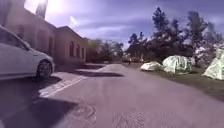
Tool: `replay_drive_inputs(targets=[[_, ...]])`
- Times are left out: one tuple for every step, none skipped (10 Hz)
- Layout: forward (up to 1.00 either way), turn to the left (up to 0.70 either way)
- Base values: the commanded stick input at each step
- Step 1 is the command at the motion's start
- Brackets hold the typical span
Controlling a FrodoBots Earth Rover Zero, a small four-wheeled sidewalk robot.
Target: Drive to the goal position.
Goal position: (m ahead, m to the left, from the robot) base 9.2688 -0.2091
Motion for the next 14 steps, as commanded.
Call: replay_drive_inputs(targets=[[0.70,0.07],[0.70,0.07],[0.70,0.07],[0.70,0.07],[0.70,0.07],[0.70,0.07],[0.70,0.07],[0.70,0.07],[0.70,0.07],[0.70,0.07],[0.70,0.07],[0.70,0.07],[0.70,0.07],[0.70,0.07]])
